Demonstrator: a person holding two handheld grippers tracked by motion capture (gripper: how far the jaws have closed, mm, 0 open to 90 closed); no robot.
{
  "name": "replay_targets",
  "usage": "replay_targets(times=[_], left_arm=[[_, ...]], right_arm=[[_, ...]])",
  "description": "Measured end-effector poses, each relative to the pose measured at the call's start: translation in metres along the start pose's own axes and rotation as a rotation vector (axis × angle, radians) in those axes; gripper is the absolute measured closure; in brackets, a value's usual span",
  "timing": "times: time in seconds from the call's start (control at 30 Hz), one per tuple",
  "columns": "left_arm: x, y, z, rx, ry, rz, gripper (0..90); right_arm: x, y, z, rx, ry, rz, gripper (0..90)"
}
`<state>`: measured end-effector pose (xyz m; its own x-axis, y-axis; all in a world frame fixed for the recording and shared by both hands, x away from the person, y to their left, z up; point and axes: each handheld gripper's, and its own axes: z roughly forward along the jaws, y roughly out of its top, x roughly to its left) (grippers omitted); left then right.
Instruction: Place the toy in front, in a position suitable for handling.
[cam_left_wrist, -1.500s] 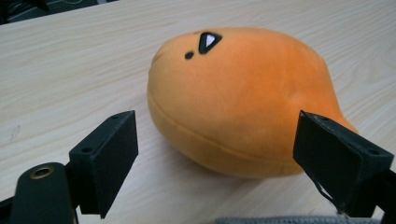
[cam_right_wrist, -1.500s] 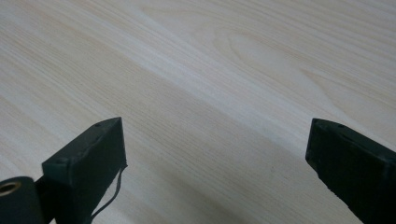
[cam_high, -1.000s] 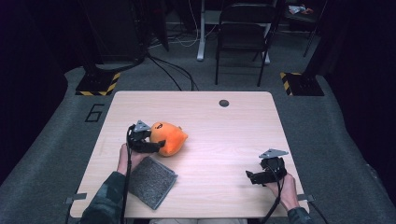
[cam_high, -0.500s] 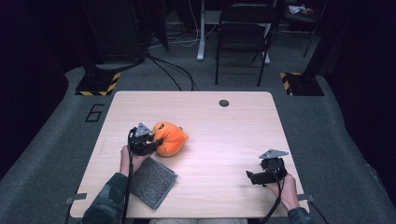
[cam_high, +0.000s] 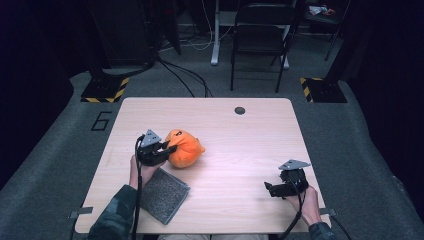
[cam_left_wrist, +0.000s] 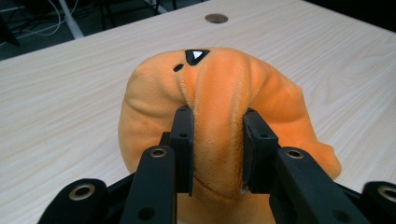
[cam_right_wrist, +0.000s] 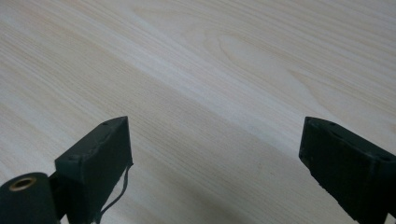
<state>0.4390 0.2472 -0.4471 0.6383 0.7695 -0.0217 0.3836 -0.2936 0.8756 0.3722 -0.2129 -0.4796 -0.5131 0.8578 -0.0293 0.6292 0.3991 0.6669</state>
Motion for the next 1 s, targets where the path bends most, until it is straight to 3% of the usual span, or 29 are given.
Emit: replay_targets(times=[0.3,0.67,0.77,0.87,0.9,1.0], left_arm=[[-0.02,0.008,0.009,-0.022,-0.032,0.015,69.8],[-0.04,0.018,0.021,-0.045,-0.109,0.018,69.8],[-0.041,0.02,0.023,-0.051,-0.143,0.013,69.8],[-0.039,0.023,0.028,-0.067,-0.174,0.004,69.8],[-0.039,0.025,0.03,-0.063,-0.201,0.0,69.8],[-0.038,0.027,0.035,-0.075,-0.212,0.014,69.7]], right_arm=[[0.0,0.0,0.0,0.001,-0.003,0.007,8.7],[0.0,-0.001,0.0,0.002,0.003,0.001,8.9],[-0.001,0.0,0.0,0.004,0.008,-0.01,9.1],[0.0,-0.001,0.002,0.006,0.001,0.014,9.1],[-0.001,-0.001,0.001,0.006,0.0,-0.002,9.1],[-0.001,-0.001,0.0,-0.002,0.001,-0.004,9.2]])
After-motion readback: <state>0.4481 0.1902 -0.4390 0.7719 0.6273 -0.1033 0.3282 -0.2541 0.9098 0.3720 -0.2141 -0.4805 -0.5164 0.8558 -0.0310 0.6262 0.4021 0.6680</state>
